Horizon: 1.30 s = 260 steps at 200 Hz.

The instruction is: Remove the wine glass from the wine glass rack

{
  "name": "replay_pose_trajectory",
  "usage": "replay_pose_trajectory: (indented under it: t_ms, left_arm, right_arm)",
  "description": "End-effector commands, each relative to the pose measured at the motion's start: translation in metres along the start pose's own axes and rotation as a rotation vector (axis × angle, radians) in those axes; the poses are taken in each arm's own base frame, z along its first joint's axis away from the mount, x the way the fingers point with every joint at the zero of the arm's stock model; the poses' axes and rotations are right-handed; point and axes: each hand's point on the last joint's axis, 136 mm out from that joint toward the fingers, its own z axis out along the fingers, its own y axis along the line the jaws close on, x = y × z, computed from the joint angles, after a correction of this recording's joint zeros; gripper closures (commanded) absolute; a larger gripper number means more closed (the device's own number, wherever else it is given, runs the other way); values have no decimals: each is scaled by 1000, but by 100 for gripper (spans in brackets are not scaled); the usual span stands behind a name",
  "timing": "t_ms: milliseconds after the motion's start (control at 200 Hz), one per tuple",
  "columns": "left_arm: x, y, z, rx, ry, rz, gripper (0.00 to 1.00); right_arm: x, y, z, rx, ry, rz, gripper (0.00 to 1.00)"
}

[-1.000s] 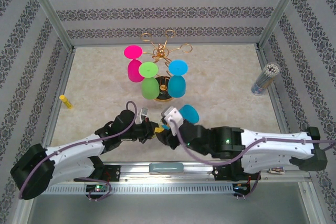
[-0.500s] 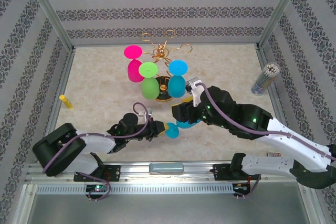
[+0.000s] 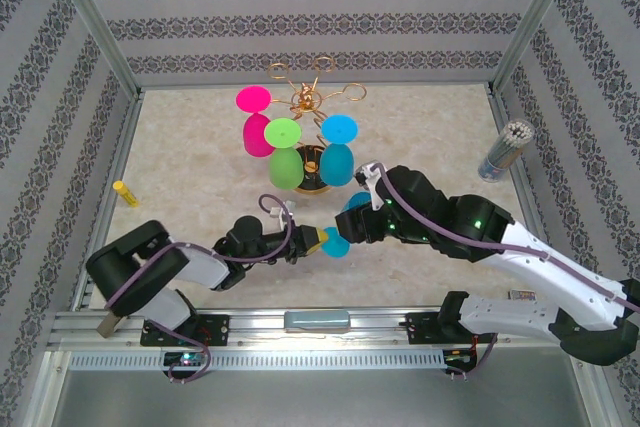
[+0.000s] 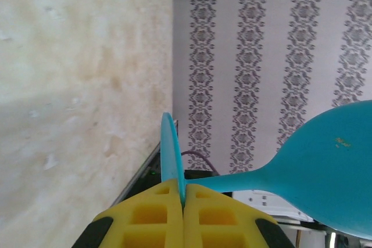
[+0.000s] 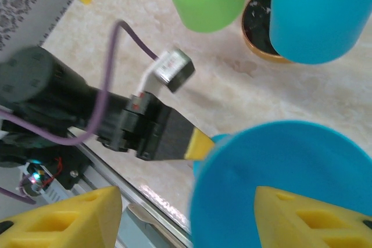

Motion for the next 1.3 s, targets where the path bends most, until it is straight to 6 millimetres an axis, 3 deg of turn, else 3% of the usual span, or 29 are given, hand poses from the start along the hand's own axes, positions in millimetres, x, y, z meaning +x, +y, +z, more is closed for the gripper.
replay_pose_trajectory:
  t_ms: [0,330,445,545,719,964,1219,1294]
  left_arm:
    - [5,-15,1,-13,38,78,100]
    - [7,-19,-12,-105,36,135,100]
    - [7,-20,-12,-101,32,131,100]
    - [6,-19,-12,-105,25,129,100]
    - [4,-18,-13,-112,16,123,100]
    - [0,-15,-18,-127,-4,119,100]
    - [-2,-16,-17,-141,-7,125,100]
    - [-3,-15,-17,-147,-10,123,100]
  right_arm:
    - [14,-12,10,42,63,14,40]
    - [6,-4,16,19,60,-7,69]
    - [3,-3,12,10,46,-10,69]
    - [4,-2,10,3,47,-9,62]
    - [6,-3,7,3,46,-1,64]
    - [7,-3,3,-6,39,6,73]
    - [7,1,2,-32,39,8,100]
    - [8,1,3,-31,41,9,100]
